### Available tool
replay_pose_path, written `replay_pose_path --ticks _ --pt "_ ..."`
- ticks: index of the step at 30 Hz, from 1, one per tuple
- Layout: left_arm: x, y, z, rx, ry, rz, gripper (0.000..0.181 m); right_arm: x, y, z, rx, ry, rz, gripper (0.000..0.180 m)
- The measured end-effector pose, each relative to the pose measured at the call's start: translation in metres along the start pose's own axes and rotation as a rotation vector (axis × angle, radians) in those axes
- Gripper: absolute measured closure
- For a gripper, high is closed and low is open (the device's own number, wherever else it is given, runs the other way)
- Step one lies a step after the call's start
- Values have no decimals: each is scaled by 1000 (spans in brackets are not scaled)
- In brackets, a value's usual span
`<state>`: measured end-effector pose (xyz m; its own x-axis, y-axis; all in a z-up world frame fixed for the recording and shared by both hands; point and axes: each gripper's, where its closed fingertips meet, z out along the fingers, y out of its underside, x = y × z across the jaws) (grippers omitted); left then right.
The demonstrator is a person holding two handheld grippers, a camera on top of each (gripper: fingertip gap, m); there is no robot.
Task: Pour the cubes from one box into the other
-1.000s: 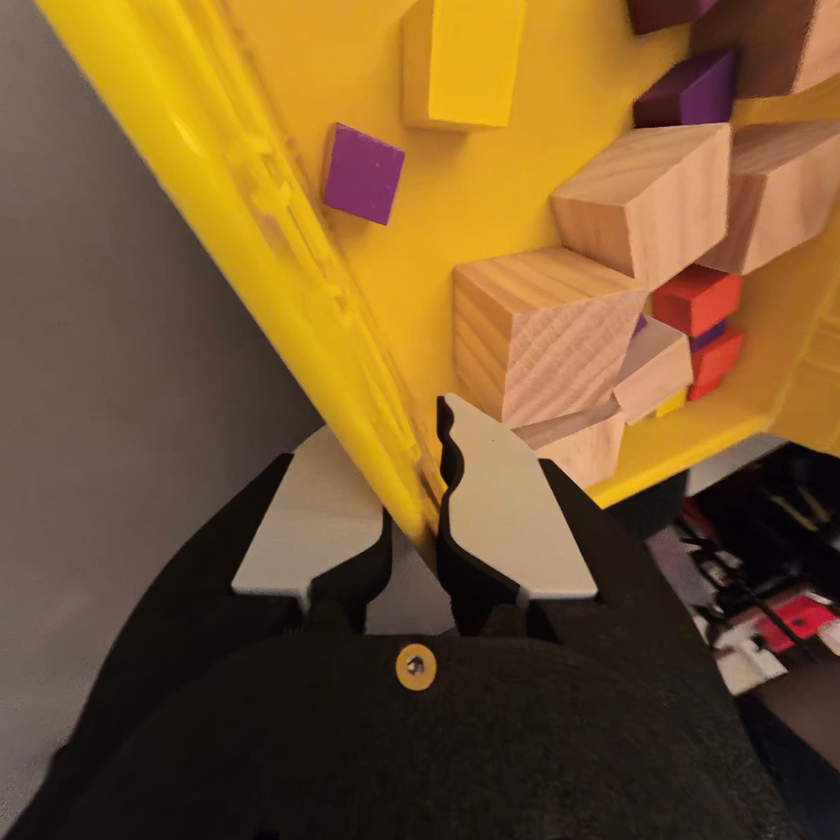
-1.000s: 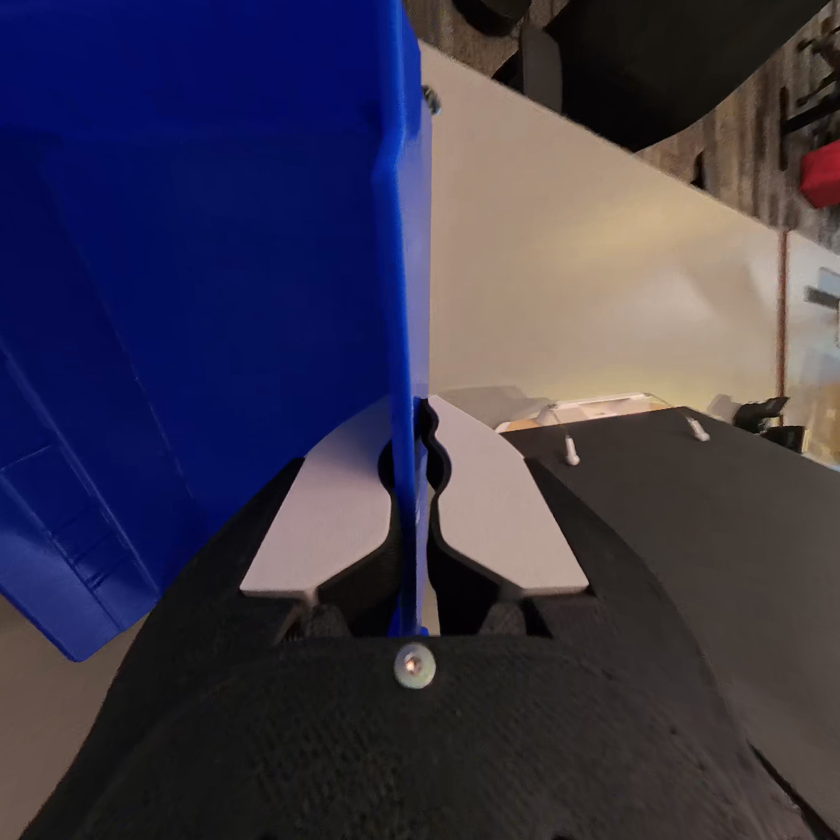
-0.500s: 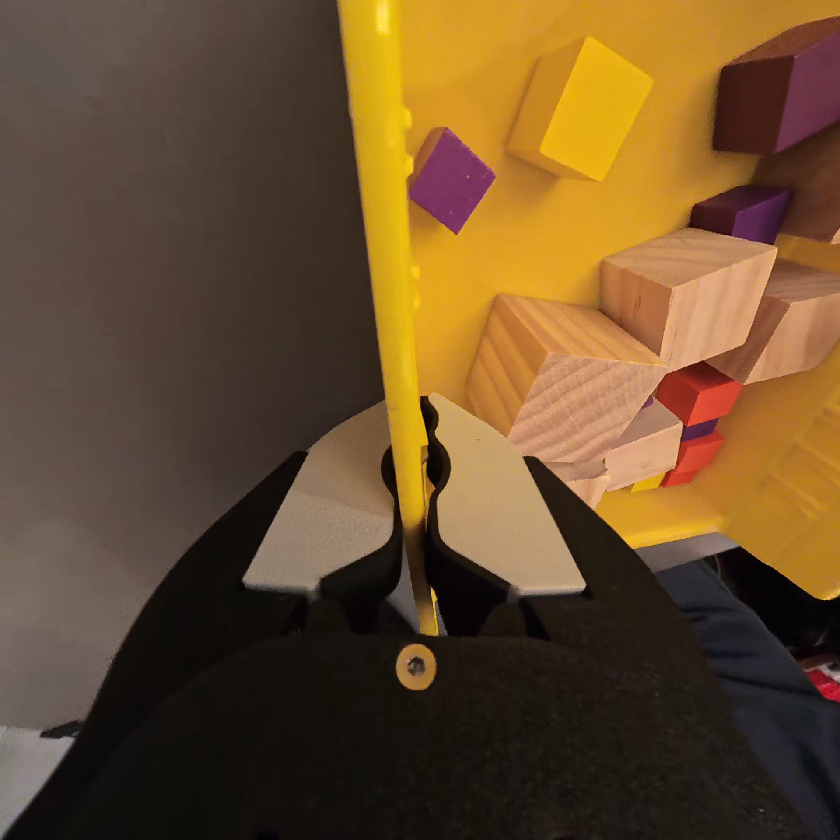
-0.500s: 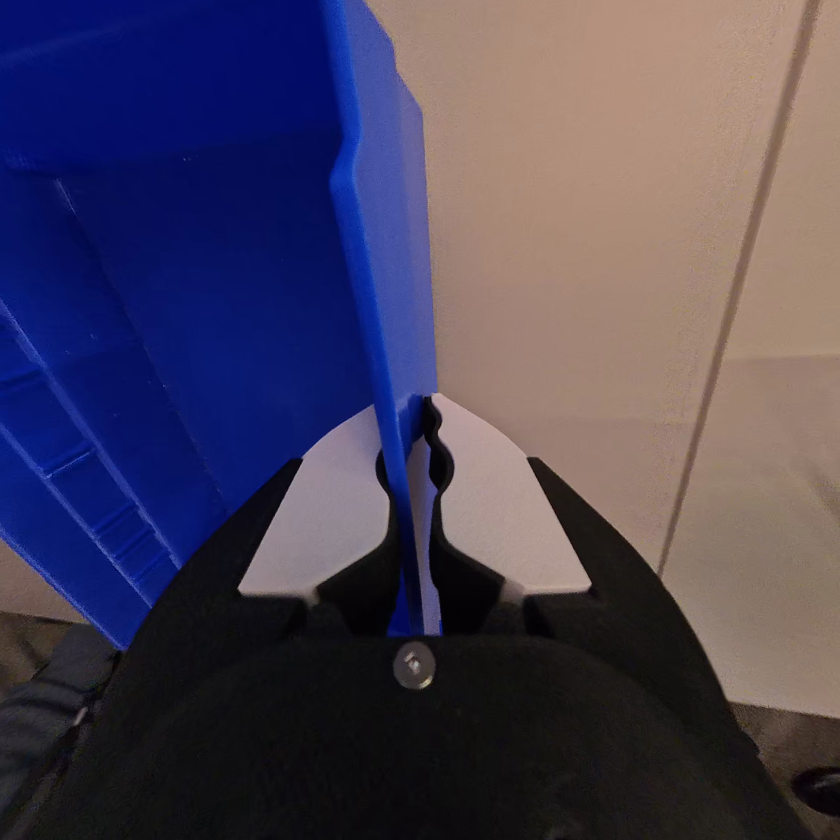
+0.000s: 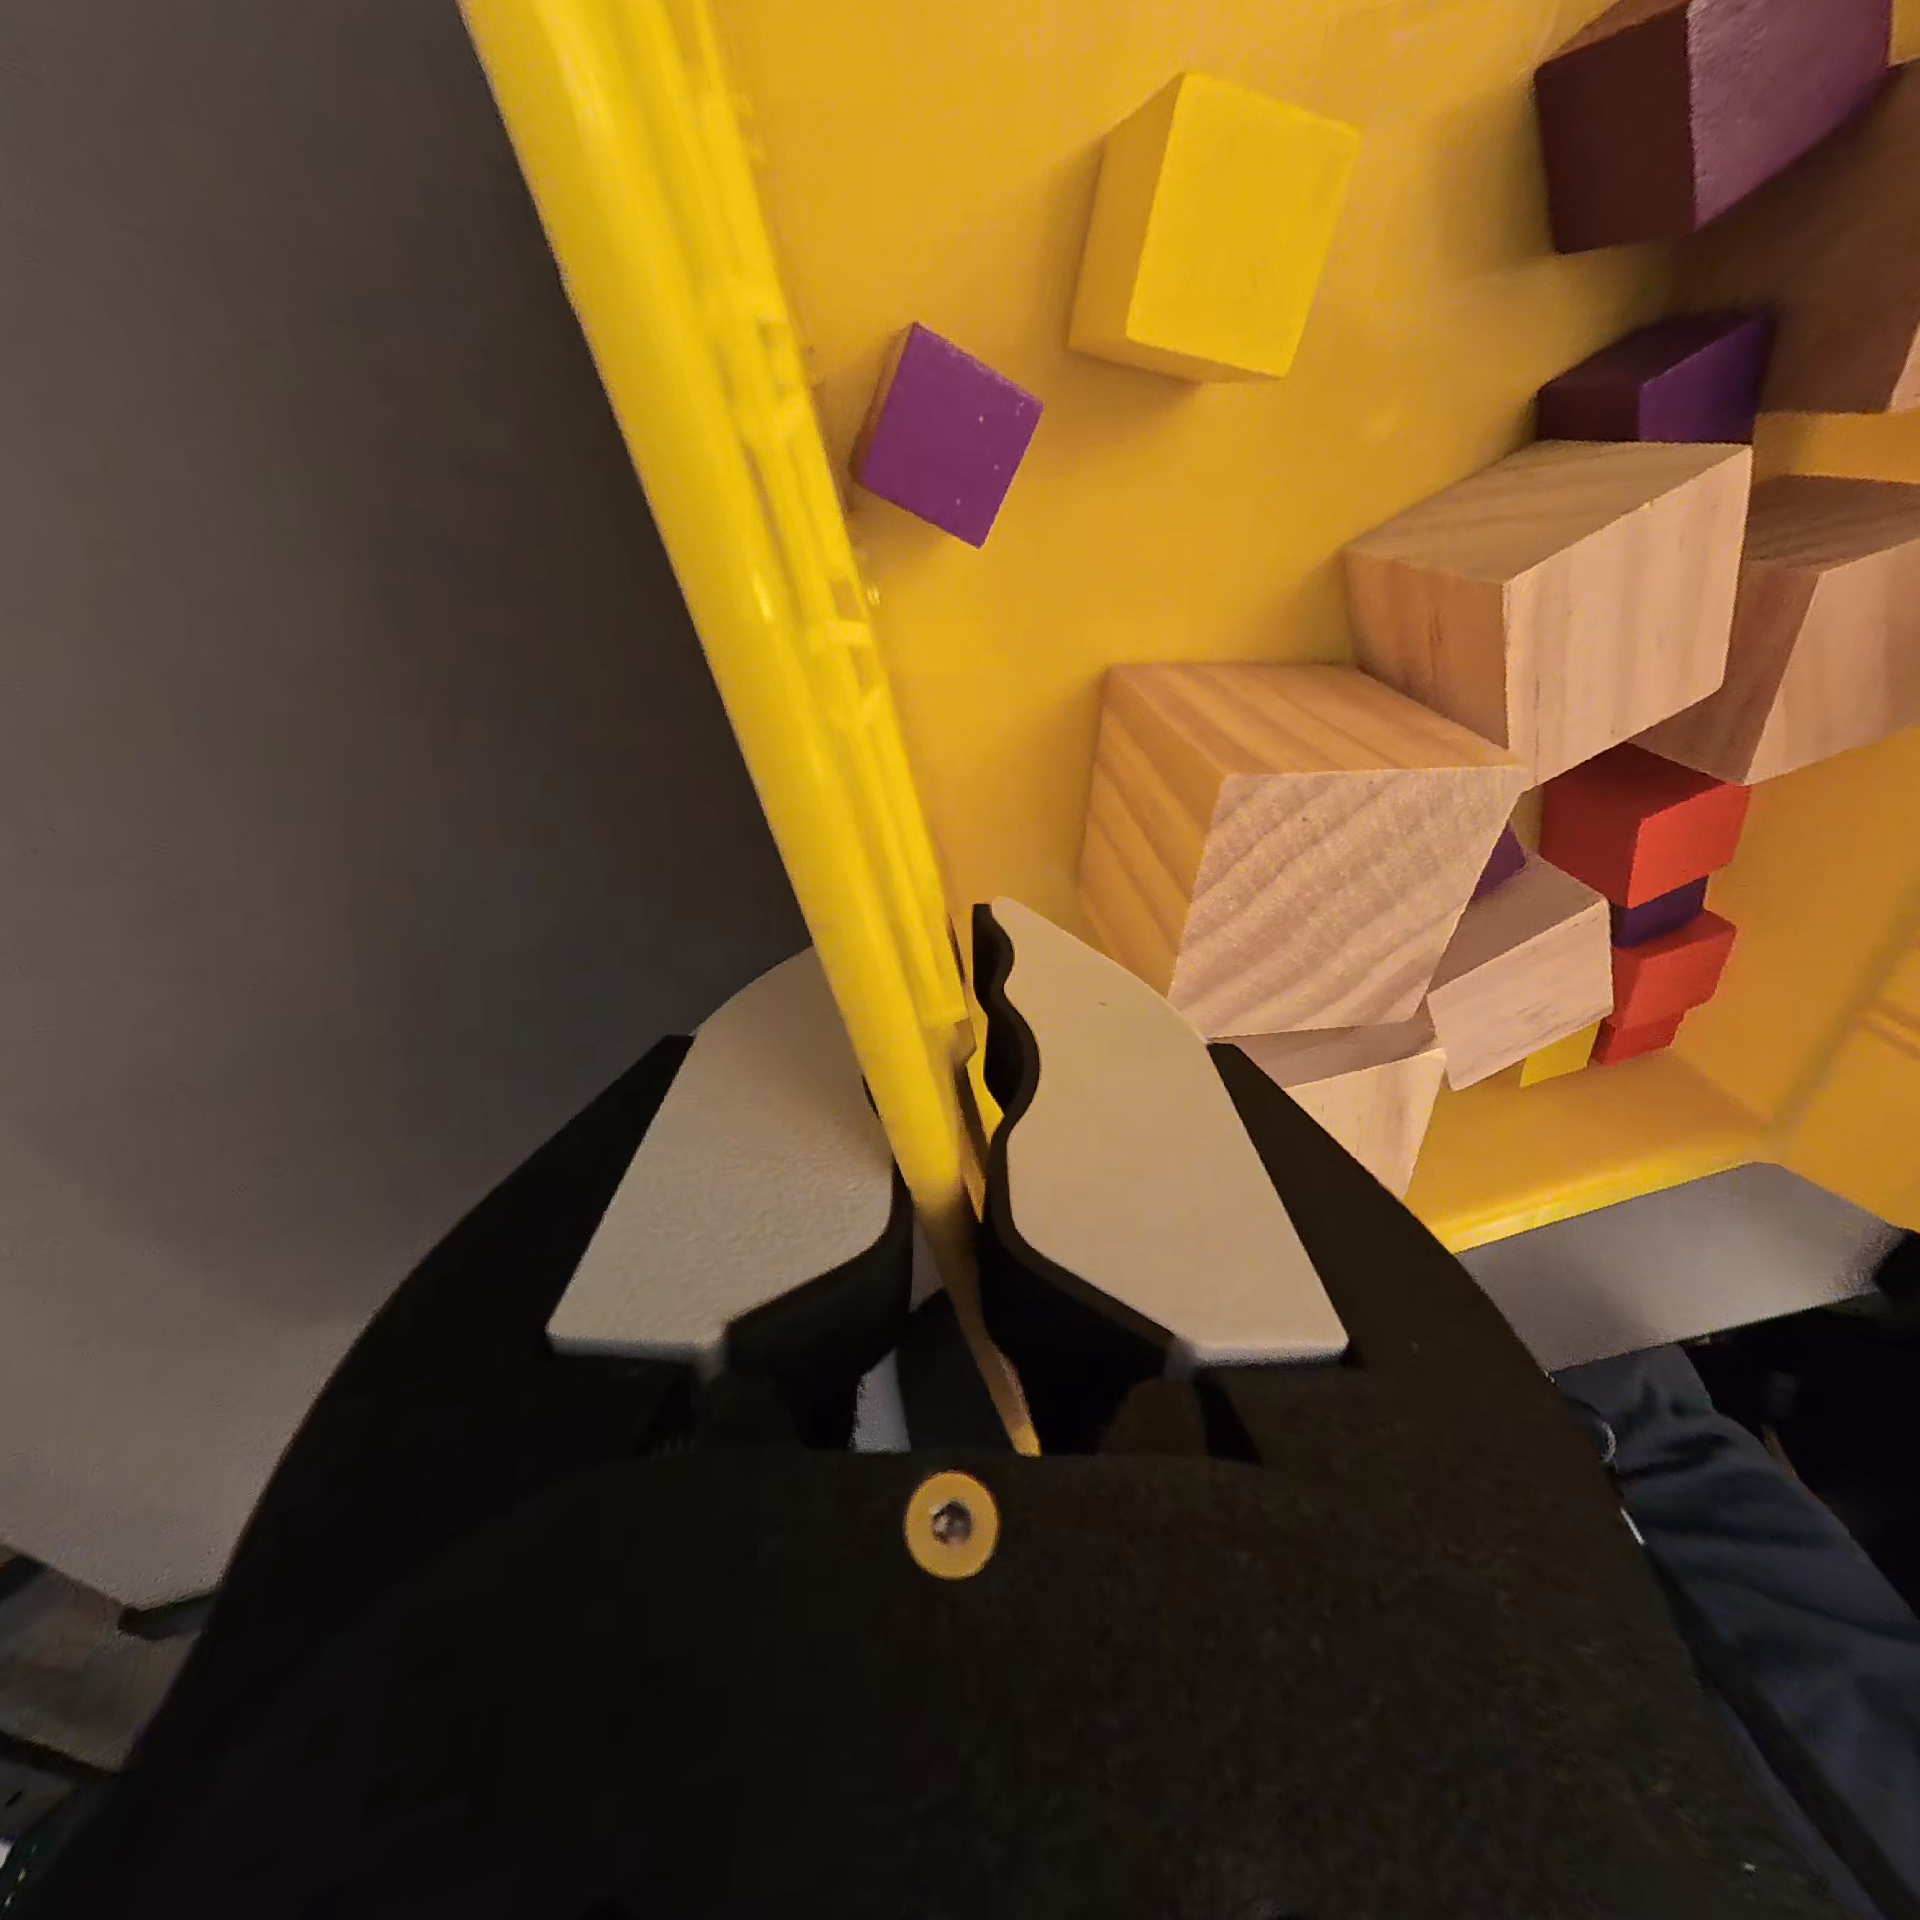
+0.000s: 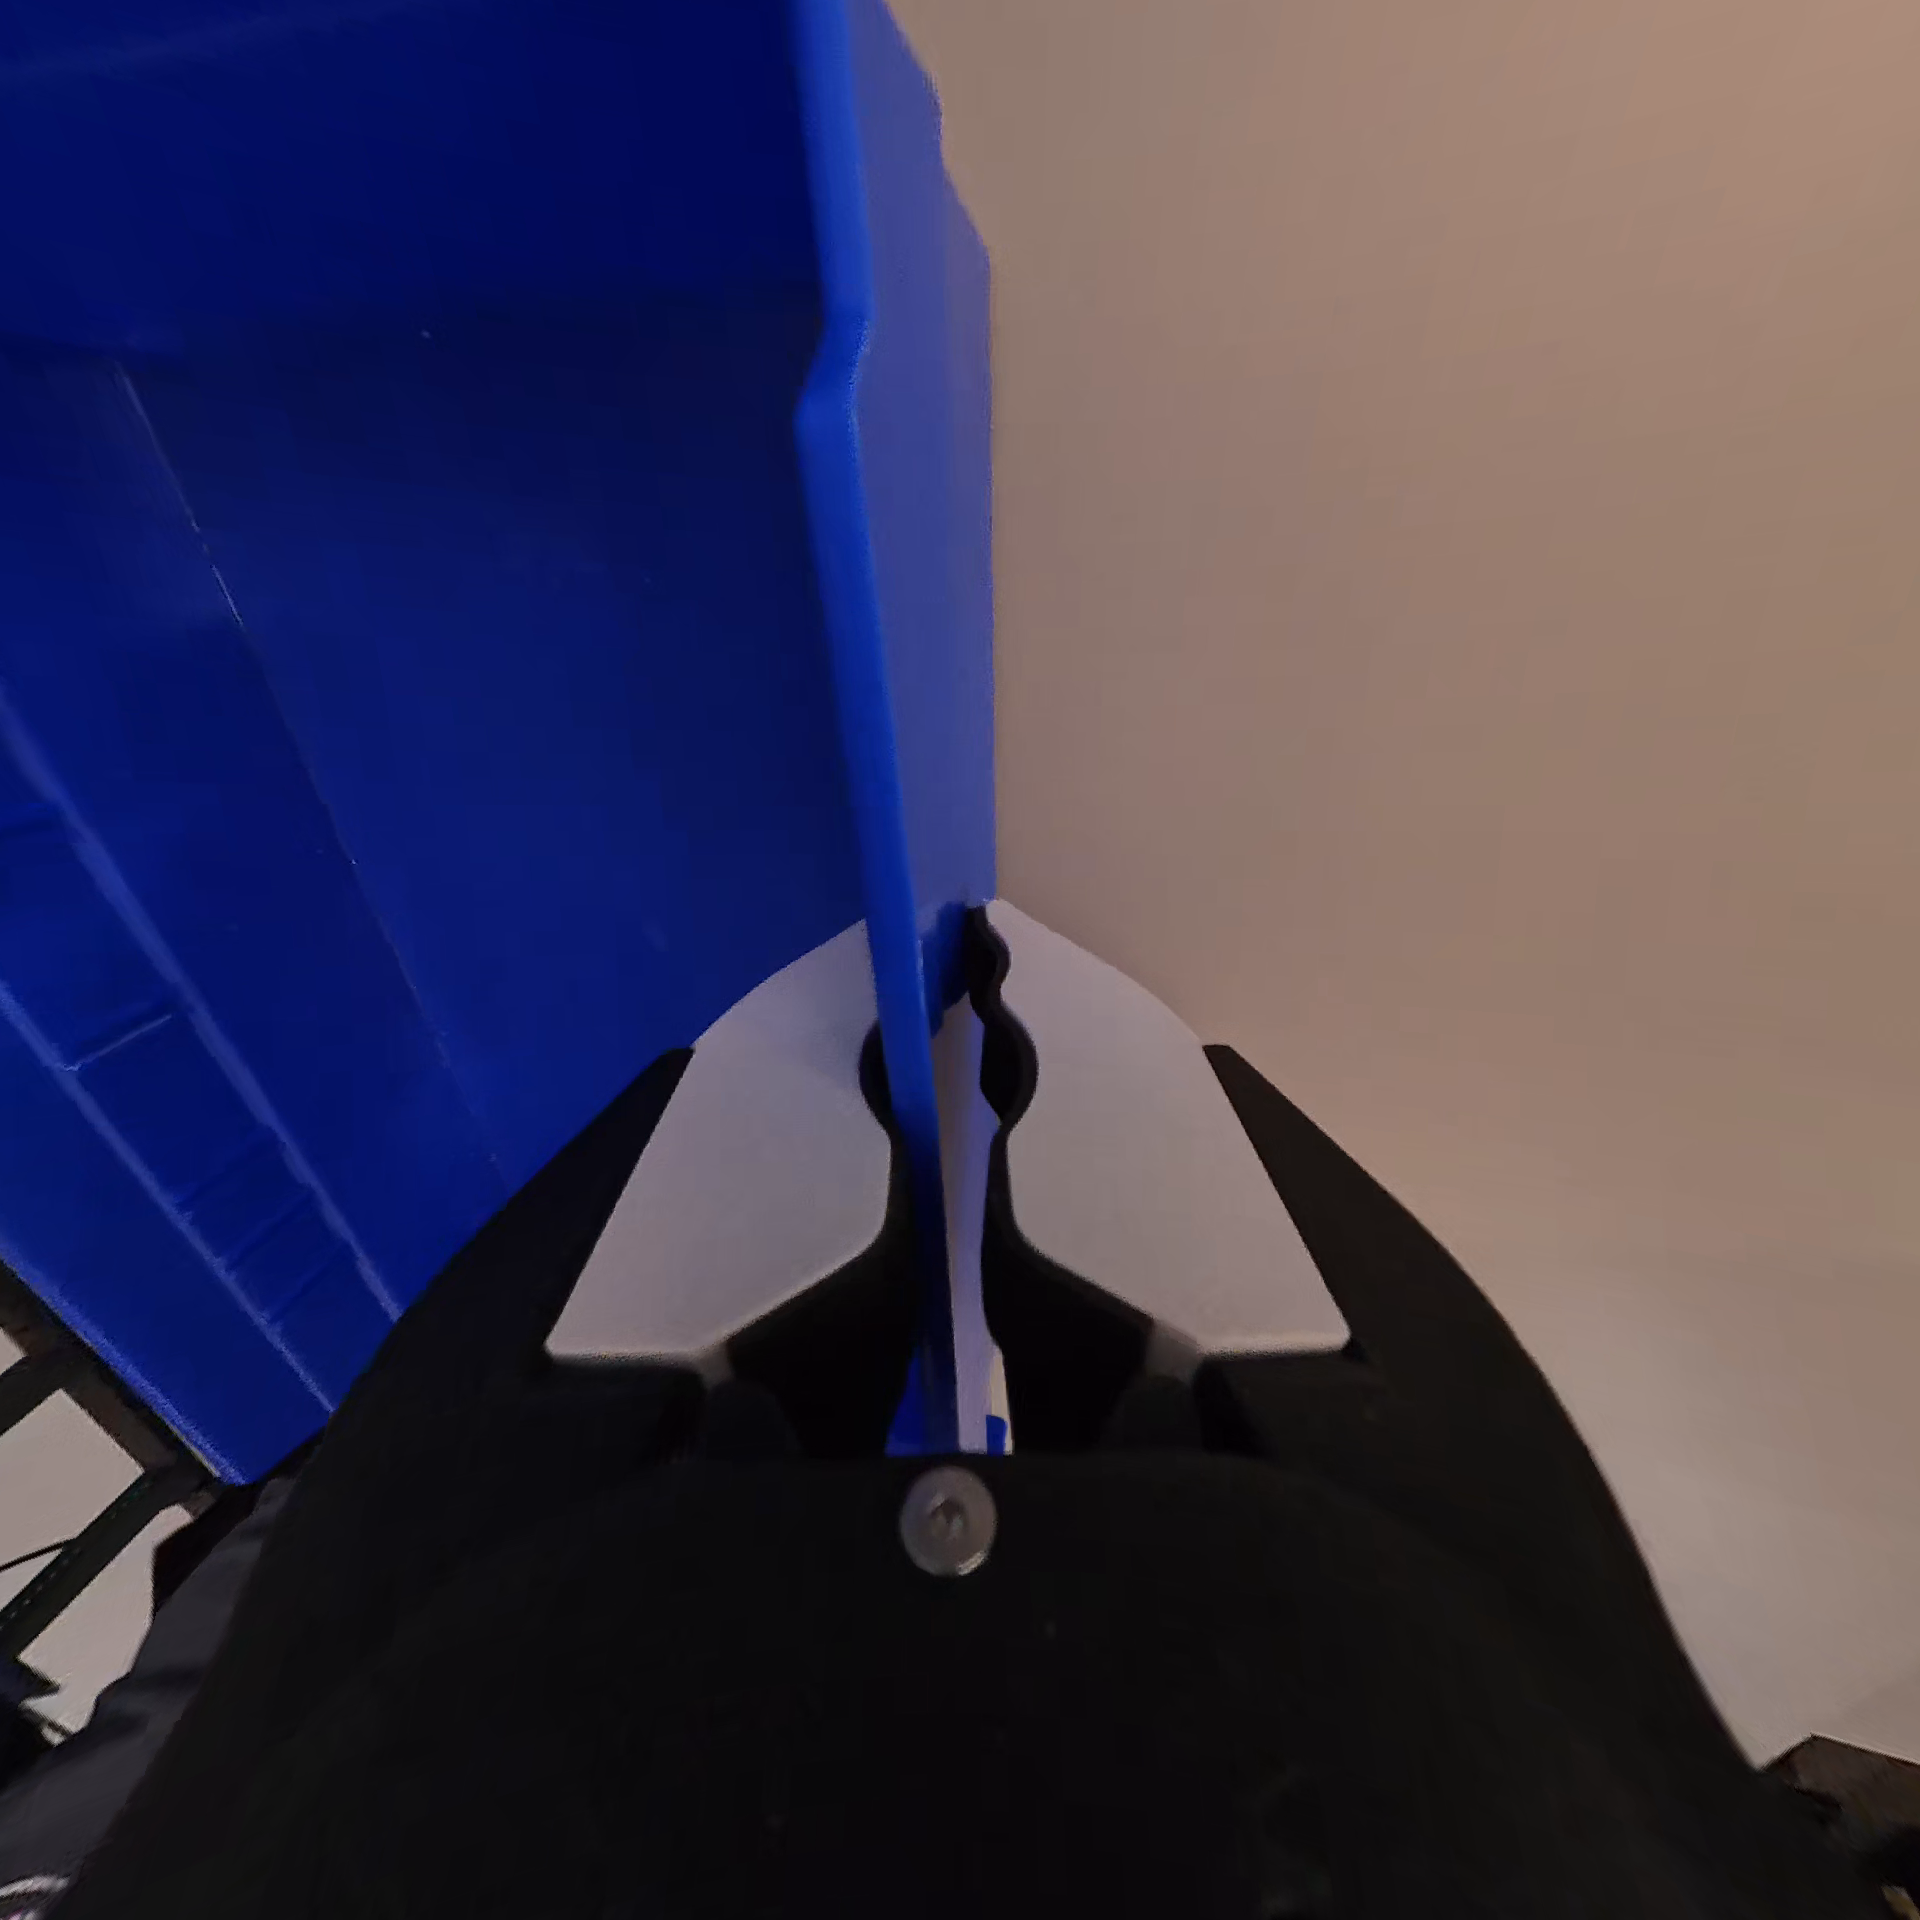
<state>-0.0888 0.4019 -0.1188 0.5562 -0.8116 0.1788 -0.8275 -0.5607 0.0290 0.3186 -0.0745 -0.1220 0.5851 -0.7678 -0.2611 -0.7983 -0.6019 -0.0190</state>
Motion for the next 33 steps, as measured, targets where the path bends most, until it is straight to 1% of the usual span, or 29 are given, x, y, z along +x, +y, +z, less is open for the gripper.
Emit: replay_pose_path --ticks 8,11,13,15,17,19,20,22,23,24,25,26,27,29,30,31,32,33 --pt "-14 -1 -3 16 14 59 172 -3 1 1 32 1 42 170" --pt "-20 -2 -4 21 12 85 172 -8 -2 -2 73 -66 39 159" --pt "-26 -2 -5 27 7 87 172 -9 -7 -11 134 -82 34 158" --pt "-33 -2 -6 41 10 83 172 -7 -17 -30 240 -76 25 158" --pt "-38 -1 -7 57 15 86 172 -5 -32 -64 411 -25 4 158" --pt "-43 -1 -8 72 14 87 171 -4 -45 -117 666 96 -16 158" --pt "-45 0 -8 80 13 91 171 -16 -47 -147 806 124 -58 158" --pt "-47 -1 -9 96 17 104 170 -55 -42 -207 1104 168 -190 159" --pt "-47 -1 -9 101 22 110 169 -83 -33 -230 1237 165 -274 159" --pt "-47 -1 -9 104 27 117 169 -116 -22 -247 1348 124 -368 159" --pt "-47 -2 -9 105 30 122 169 -155 -10 -256 1434 39 -504 156" --pt "-48 -2 -9 107 31 126 168 -192 1 -260 1481 -61 -595 150" --pt "-48 -3 -9 109 28 130 168 -225 9 -257 1459 -171 -635 143" --pt "-51 -4 -9 114 14 138 169 -286 21 -234 1312 -377 -672 138" --pt "-52 -4 -9 117 5 140 170 -312 23 -217 1219 -435 -665 136" --pt "-52 -5 -9 120 0 138 170 -338 24 -197 1129 -478 -677 134" --pt "-52 -5 -9 122 -3 134 170 -361 22 -175 1054 -485 -672 131" --pt "-52 -5 -9 124 -7 132 170 -381 17 -152 989 -463 -665 123"
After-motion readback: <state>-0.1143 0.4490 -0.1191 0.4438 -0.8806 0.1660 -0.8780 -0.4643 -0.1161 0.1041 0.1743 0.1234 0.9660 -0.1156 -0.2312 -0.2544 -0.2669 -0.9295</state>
